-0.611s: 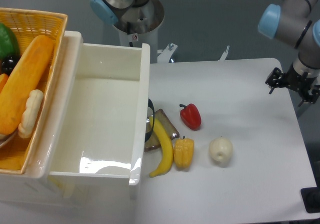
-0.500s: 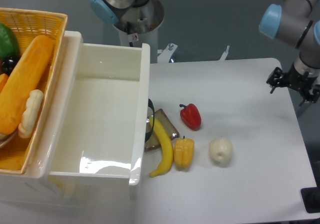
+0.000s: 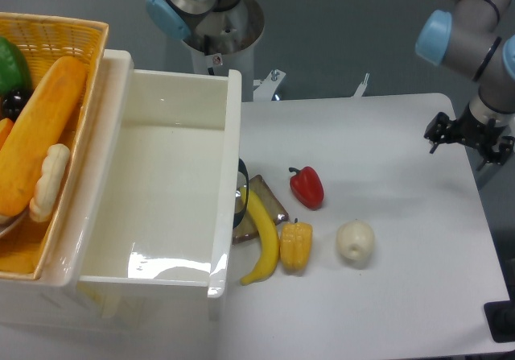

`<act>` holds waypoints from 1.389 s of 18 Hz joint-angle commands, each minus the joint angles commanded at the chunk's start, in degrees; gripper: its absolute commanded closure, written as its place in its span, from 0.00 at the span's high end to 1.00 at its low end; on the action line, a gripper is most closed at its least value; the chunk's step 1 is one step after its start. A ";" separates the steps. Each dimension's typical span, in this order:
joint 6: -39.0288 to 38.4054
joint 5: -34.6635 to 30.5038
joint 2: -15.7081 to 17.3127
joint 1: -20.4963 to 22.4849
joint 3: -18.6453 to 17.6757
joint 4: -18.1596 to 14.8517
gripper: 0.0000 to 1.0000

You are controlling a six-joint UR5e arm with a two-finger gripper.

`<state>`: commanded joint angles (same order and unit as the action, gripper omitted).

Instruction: Pick up the pear

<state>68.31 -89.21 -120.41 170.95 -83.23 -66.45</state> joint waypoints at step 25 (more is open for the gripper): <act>-11.44 7.82 -1.93 -4.48 1.58 0.62 1.00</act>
<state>56.86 -81.39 -122.34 166.46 -81.65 -65.83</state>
